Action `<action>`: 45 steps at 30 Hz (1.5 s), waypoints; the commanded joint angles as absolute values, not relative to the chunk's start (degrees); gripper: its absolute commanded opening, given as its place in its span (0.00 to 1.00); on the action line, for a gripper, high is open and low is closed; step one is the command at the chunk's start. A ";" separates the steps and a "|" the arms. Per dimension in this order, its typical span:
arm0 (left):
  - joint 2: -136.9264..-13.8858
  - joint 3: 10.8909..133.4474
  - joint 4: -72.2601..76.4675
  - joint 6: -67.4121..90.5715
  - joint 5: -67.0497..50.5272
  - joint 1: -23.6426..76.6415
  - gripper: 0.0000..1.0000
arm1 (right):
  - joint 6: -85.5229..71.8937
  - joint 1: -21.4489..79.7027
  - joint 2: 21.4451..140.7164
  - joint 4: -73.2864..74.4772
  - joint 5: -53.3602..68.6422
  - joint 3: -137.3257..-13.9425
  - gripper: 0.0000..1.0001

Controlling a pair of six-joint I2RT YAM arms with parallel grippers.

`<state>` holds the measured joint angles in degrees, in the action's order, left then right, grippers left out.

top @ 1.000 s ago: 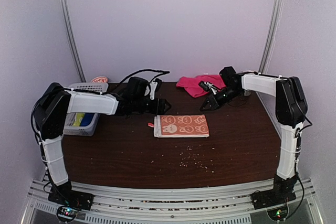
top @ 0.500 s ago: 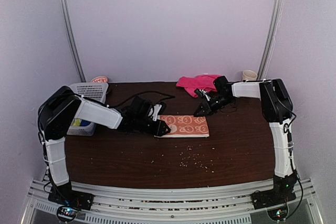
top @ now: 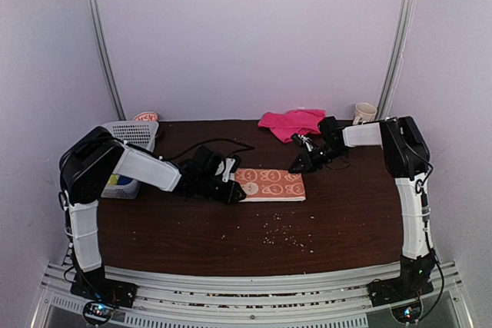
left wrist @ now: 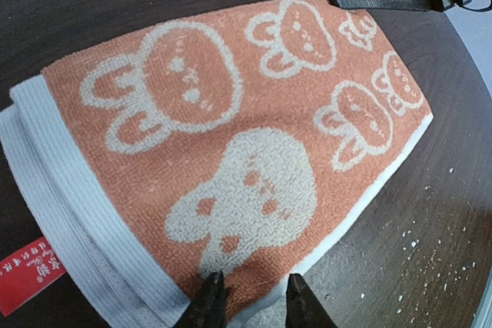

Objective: Roll the towels
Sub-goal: Smooth out the towel at the center of the board.

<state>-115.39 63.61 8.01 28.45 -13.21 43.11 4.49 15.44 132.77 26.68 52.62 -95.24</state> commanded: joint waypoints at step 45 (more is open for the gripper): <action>-120.50 80.05 6.62 24.14 -19.29 34.77 0.60 | 11.12 16.86 119.65 31.43 50.04 -86.45 0.24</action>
<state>-115.77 77.45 4.60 24.10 -16.36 35.40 10.79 16.62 118.34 32.60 51.48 -86.26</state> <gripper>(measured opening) 0.634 0.249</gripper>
